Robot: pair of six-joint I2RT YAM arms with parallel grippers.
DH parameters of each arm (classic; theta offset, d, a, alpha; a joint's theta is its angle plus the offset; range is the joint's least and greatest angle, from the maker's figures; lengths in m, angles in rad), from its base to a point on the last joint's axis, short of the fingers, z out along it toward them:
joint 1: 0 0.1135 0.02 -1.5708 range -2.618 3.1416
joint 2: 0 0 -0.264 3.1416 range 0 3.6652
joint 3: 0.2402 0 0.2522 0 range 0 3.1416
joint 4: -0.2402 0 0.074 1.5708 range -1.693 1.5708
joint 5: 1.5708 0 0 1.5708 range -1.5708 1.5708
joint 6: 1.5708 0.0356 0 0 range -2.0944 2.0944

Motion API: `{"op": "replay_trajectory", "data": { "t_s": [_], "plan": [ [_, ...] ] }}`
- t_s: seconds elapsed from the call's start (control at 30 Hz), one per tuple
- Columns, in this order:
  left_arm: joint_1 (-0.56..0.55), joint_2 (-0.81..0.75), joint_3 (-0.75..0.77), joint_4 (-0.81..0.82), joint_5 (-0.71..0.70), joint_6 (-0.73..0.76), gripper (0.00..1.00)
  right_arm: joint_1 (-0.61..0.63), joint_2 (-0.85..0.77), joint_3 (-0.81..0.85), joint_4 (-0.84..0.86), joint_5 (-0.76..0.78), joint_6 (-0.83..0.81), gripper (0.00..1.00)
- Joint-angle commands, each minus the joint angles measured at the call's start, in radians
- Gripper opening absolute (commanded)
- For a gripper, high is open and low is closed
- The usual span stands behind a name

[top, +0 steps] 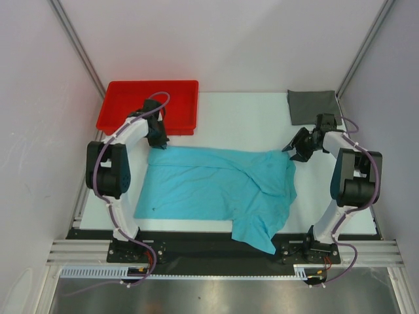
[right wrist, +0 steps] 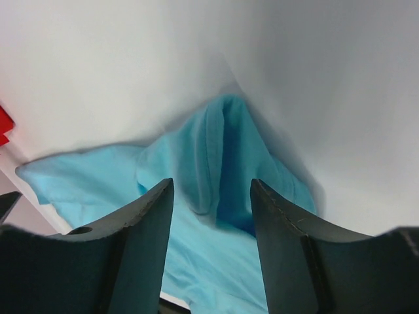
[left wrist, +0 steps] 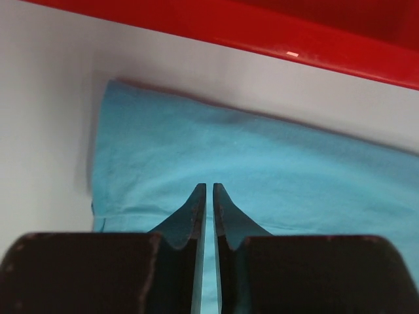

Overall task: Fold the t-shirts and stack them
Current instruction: Fold the tshirt

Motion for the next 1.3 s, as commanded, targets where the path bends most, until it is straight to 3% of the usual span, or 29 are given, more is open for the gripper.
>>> {"op": "replay_trajectory", "data": {
  "t_s": [0.0, 0.17, 0.9, 1.03, 1.07, 1.13, 1.27],
  "plan": [
    [0.003, 0.026, 0.003, 0.047, 0.056, -0.001, 0.12, -0.004, 0.021, 0.077, 0.038, -0.027, -0.005, 0.56],
    [0.009, 0.078, 0.020, 0.048, 0.055, 0.004, 0.12, -0.004, 0.050, 0.079, 0.060, -0.067, 0.054, 0.63],
    [0.031, 0.205, 0.107, 0.015, 0.026, 0.016, 0.07, -0.046, 0.183, 0.005, 0.248, -0.142, 0.291, 0.56],
    [0.036, 0.224, 0.110, 0.011, 0.023, 0.014, 0.05, -0.061, 0.191, -0.039, 0.302, -0.145, 0.349, 0.37],
    [0.039, 0.228, 0.110, 0.010, 0.023, 0.013, 0.05, -0.064, 0.188, -0.053, 0.319, -0.144, 0.356, 0.21],
    [0.040, 0.241, 0.110, 0.007, 0.023, 0.011, 0.04, -0.070, 0.167, -0.094, 0.370, -0.118, 0.356, 0.03],
    [0.043, 0.247, 0.103, 0.008, 0.023, 0.014, 0.04, -0.084, 0.085, -0.220, 0.547, -0.084, 0.351, 0.00]
  ]
}}
